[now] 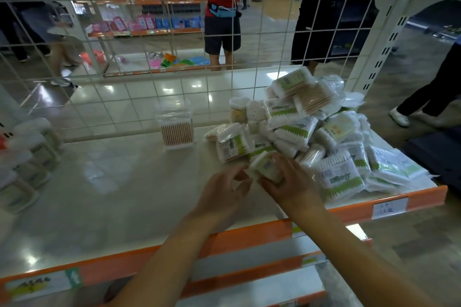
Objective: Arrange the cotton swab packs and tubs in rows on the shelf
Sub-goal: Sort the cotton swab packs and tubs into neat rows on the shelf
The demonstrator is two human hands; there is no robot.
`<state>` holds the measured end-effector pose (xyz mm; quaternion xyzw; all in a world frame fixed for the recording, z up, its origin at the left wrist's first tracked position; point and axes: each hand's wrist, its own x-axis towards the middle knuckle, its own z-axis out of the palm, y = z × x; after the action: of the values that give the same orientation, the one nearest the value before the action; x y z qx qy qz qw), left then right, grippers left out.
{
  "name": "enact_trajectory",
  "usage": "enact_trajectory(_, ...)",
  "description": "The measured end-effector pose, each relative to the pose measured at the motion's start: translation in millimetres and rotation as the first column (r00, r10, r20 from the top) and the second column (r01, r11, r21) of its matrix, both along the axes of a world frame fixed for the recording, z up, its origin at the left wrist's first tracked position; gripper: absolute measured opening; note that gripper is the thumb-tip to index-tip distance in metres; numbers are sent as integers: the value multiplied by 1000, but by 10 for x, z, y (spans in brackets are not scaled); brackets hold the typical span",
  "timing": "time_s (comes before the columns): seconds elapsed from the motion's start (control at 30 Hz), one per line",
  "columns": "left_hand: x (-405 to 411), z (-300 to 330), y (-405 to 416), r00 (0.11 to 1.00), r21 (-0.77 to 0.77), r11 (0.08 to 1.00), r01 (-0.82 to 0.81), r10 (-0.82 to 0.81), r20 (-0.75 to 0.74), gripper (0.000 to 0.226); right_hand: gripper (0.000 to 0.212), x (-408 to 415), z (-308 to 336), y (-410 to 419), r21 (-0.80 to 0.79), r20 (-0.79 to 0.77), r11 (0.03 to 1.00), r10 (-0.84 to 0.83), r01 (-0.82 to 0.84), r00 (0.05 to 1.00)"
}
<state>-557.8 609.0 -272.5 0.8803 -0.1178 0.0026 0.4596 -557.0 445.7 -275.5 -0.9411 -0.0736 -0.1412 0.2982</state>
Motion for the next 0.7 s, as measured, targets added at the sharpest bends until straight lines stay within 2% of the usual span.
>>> enact_trajectory(0.13, 0, -23, 40, 997, -131, 990, -52, 45, -57, 40, 55, 34, 28, 138, 264, 86, 963, -83, 58, 993)
enact_trajectory(0.27, -65, -67, 25, 997, -162, 987, 17, -28, -66, 56, 63, 61, 117, 288, 451, 26, 891, -73, 53, 997)
enact_trajectory(0.33, -90, -73, -10, 998, -169, 986, 15, -26, -63, 67, 70, 94, 122, 369, 520, 49, 854, -69, 34, 996)
enact_trajectory(0.4, -113, -42, -51, 998, -179, 984, -18, 8, -54, 72, 76, 100, 125, 445, 564, 59, 825, -76, 29, 995)
enact_trajectory(0.57, -180, -5, -110, 992, -241, 965, -103, 119, 51, 65, 83, 55, 99, 584, 626, 21, 779, -66, 38, 998)
enact_trajectory(0.7, -172, -26, -90, 981, -243, 963, -120, 152, 117, 65, 82, 31, 112, 631, 689, 8, 724, -60, 38, 998)
